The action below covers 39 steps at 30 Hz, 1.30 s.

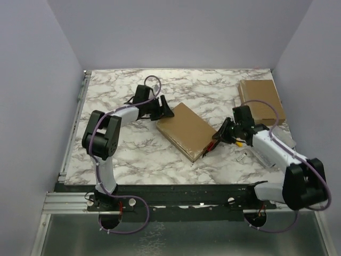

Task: Unpack the express box
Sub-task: Adjust the express box at the center of the board.

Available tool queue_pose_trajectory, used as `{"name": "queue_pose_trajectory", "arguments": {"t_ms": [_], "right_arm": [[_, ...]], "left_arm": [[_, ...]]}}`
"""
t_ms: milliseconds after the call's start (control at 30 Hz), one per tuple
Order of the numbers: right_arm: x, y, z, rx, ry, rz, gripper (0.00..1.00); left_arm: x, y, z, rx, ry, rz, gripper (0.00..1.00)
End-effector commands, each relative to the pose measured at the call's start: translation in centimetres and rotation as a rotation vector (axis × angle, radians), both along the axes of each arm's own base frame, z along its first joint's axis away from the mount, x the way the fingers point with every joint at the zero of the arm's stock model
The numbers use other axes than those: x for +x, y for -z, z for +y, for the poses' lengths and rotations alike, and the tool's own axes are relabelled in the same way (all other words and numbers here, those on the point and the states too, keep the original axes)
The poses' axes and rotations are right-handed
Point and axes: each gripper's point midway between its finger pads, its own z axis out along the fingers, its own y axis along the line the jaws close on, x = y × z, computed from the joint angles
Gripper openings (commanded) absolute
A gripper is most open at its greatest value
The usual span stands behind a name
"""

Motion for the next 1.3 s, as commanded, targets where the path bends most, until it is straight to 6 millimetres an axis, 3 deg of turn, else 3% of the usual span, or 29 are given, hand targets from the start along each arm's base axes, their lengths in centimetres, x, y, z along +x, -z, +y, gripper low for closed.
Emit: {"name": "queue_pose_trajectory", "arguments": {"t_ms": [0,133,167,233,367,467,567,667,833,933,1033,1167,1267], "right_arm": [[8.4,-4.1,2.7,0.038,-0.209,-0.186,0.0],[13.5,-4.3,4.8,0.036,-0.32,-0.169,0.0],[14.9,-4.0,4.5,-0.009,-0.314,-0.171,0.0],[16.9,-3.2,1.9,-0.184,-0.251,-0.146,0.0],[17.0,-4.1,-2.8,-0.481,-0.164,-0.127,0.0],[15.1,-5.6,-4.8,-0.596,-0.116,-0.119,0.0],[12.5,-6.3,-5.9,-0.701,-0.08,-0.118,0.0],[9.4,-6.1,-5.6,-0.7,-0.068,-0.084,0.0],[5.9,-5.9,-0.1,-0.319,-0.13,-0.147,0.0],[4.9,-6.0,2.5,-0.105,-0.089,-0.155,0.0],[5.0,-5.1,4.3,0.015,-0.062,-0.141,0.0],[6.7,-4.3,5.2,0.055,-0.036,-0.129,0.0],[8.8,-4.3,5.7,0.069,-0.035,-0.153,0.0]], "left_arm": [[-3.3,-0.7,3.5,-0.032,-0.106,0.022,0.69],[-8.1,-1.1,4.1,-0.13,-0.173,0.056,0.69],[-9.4,-1.1,4.5,-0.143,-0.189,0.061,0.69],[-12.5,-0.6,5.8,-0.128,-0.215,0.067,0.71],[-16.4,-1.5,9.1,-0.045,-0.288,-0.001,0.78],[-17.1,-4.0,11.1,0.024,-0.323,-0.101,0.81],[-15.7,-7.6,11.5,0.04,-0.324,-0.21,0.84],[-13.0,-10.5,10.4,0.049,-0.264,-0.275,0.85],[-6.1,-12.5,7.7,0.08,-0.183,-0.303,0.84],[-1.9,-11.5,6.8,0.105,-0.201,-0.281,0.83],[0.6,-8.9,5.9,0.127,-0.193,-0.245,0.81],[1.1,-5.0,5.7,0.173,-0.148,-0.191,0.78],[-0.4,-1.9,6.0,0.186,-0.13,-0.114,0.77]]}}
